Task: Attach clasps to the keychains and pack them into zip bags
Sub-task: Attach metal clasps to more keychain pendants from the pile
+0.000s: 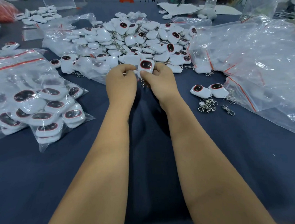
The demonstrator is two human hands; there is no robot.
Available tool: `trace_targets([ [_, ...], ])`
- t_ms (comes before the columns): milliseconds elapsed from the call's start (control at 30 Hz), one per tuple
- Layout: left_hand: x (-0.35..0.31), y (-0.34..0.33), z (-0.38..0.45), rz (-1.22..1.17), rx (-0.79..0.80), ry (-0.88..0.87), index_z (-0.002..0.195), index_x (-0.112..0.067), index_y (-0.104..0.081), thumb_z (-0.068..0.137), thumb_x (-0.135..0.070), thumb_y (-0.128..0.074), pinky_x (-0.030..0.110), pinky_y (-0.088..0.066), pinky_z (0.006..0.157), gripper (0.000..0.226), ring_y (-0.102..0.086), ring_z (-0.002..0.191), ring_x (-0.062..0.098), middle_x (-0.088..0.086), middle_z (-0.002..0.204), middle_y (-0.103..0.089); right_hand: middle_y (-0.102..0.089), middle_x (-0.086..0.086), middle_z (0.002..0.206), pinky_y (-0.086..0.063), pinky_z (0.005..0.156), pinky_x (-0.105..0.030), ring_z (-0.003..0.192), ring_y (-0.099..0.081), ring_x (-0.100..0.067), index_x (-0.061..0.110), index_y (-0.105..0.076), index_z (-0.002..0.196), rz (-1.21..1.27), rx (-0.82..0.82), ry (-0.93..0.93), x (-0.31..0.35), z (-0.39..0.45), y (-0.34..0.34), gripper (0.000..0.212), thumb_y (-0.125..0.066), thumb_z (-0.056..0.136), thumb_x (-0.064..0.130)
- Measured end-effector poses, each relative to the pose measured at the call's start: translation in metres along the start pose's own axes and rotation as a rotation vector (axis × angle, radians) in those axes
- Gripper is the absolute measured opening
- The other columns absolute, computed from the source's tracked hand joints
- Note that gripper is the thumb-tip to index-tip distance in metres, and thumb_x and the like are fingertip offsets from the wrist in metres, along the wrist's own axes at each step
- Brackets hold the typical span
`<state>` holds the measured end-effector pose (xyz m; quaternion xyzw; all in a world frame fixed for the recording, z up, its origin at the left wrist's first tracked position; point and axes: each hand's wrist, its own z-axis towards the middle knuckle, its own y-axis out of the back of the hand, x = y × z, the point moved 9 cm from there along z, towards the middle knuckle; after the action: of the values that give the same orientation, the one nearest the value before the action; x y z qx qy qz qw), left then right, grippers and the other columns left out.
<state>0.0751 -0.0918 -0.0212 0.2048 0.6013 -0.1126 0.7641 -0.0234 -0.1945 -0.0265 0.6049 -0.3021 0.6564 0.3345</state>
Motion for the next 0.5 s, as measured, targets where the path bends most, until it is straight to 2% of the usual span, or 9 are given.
trace_targets([
  [67, 0.002, -0.005, -0.001, -0.103, 0.044, 0.040, 0.070, -0.012, -0.066, 0.082, -0.013, -0.049, 0.026, -0.042, 0.063, 0.021, -0.048, 0.058, 0.011, -0.008, 0.062, -0.056, -0.071, -0.018, 0.105, -0.053, 0.093, -0.048, 0.100, -0.067, -0.033, 0.003, -0.063, 0.107, -0.099, 0.024, -0.009, -0.003, -0.001, -0.005, 0.018, -0.062, 0.090, 0.006],
  [133, 0.002, -0.008, -0.002, -0.103, 0.075, 0.043, 0.063, -0.012, -0.061, 0.081, -0.015, -0.050, 0.031, -0.038, 0.064, 0.021, -0.041, 0.060, 0.014, -0.006, 0.057, -0.049, -0.070, -0.018, 0.106, -0.052, 0.095, -0.049, 0.106, -0.065, -0.035, 0.002, -0.063, 0.109, -0.125, 0.046, -0.010, -0.003, -0.002, -0.008, 0.020, -0.062, 0.090, 0.007],
  [267, -0.001, -0.013, -0.004, -0.033, 0.145, 0.018, 0.084, -0.013, -0.072, 0.080, -0.024, -0.052, 0.029, -0.042, 0.067, 0.023, -0.049, 0.063, 0.011, -0.008, 0.066, -0.058, -0.072, -0.014, 0.104, -0.055, 0.092, -0.041, 0.098, -0.068, -0.025, 0.004, -0.064, 0.111, -0.108, 0.067, -0.008, -0.004, -0.001, -0.007, 0.020, -0.061, 0.091, 0.006],
  [367, -0.004, -0.014, -0.005, -0.030, 0.177, 0.011, 0.074, -0.021, -0.072, 0.079, -0.023, -0.050, 0.036, -0.048, 0.069, 0.023, -0.050, 0.065, 0.012, -0.008, 0.065, -0.059, -0.072, -0.018, 0.099, -0.054, 0.087, -0.042, 0.086, -0.066, -0.022, 0.004, -0.066, 0.101, -0.128, 0.076, 0.002, -0.003, -0.002, -0.007, 0.011, -0.062, 0.091, 0.008],
  [433, -0.003, -0.014, -0.005, -0.049, 0.184, 0.029, 0.069, -0.026, -0.071, 0.081, -0.018, -0.051, 0.043, -0.055, 0.080, 0.025, -0.053, 0.068, 0.013, -0.009, 0.064, -0.061, -0.070, -0.021, 0.091, -0.052, 0.079, -0.043, 0.079, -0.059, -0.019, 0.002, -0.064, 0.093, -0.150, 0.085, 0.015, -0.001, -0.002, -0.008, 0.005, -0.062, 0.090, 0.006],
  [500, -0.002, -0.013, -0.004, -0.066, 0.185, 0.049, 0.068, -0.026, -0.070, 0.080, -0.019, -0.053, 0.048, -0.054, 0.086, 0.022, -0.055, 0.068, 0.014, -0.012, 0.060, -0.061, -0.068, -0.023, 0.090, -0.051, 0.079, -0.046, 0.079, -0.056, -0.020, -0.003, -0.063, 0.093, -0.168, 0.088, 0.012, -0.001, 0.000, -0.008, 0.008, -0.062, 0.089, 0.005],
])
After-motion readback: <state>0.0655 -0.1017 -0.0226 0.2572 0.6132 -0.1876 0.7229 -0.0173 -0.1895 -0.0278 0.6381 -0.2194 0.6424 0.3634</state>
